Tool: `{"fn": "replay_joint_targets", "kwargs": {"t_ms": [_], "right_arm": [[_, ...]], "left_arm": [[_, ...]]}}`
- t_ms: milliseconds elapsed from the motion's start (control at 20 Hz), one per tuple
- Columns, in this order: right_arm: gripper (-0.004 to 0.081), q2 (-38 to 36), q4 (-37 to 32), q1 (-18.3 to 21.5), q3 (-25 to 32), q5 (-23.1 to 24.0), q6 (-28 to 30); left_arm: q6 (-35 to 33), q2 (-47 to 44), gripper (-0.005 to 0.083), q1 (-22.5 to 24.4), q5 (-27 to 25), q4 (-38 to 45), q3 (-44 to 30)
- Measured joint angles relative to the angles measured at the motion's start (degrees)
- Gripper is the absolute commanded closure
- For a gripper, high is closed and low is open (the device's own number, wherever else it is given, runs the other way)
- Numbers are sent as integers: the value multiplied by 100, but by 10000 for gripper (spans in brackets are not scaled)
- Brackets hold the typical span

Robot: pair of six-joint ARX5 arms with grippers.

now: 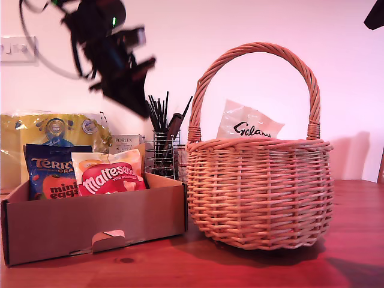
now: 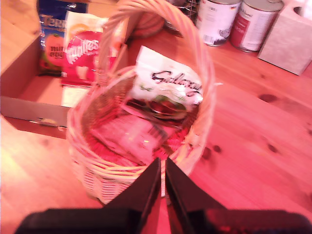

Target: Move the bags of Easter eggs from the cardboard box on the left into the woven basket on the right side.

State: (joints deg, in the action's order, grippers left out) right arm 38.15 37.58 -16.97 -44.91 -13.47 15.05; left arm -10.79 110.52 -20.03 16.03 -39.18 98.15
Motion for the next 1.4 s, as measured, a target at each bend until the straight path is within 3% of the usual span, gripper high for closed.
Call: {"fn": "replay_joint_targets", "kwargs": {"t_ms": [200,350,500,600,650,750,800,850,1050,1250,1400], "right_arm": [[783,0,-2,0,0,20,0],[783,0,-2,0,0,20,0],[783,0,0,0,0,20,0],[783,0,7,0,0,20,0],[783,0,13,0,0,20,0],[783,0,15,0,0,20,0],[783,0,15,0,0,17,0],[783,0,15,0,0,13,0],[783,0,15,0,0,13,0],[783,0,17,0,0,9,0],[783,0,15,0,0,-52,0]], "left_arm": [[-48,-1425,793,136,199,892,-1585],[-627,-2369,792,691,1062,1381,-2363],[-1370,-2378,783,1303,2177,1298,-2721],[-1613,-2203,736,1532,2455,1353,-2758],[-1659,-2186,623,1646,2468,1412,-2769],[-2017,-2188,316,1818,2430,1709,-2767],[-2057,-2188,215,1840,2277,1836,-2767],[-2179,-2190,169,1864,2103,1987,-2767],[-2780,-2188,162,1816,1554,2527,-2767],[-2844,-2083,165,1779,1541,2758,-2758],[-2844,-1495,165,1777,1545,2745,-2688]]}}
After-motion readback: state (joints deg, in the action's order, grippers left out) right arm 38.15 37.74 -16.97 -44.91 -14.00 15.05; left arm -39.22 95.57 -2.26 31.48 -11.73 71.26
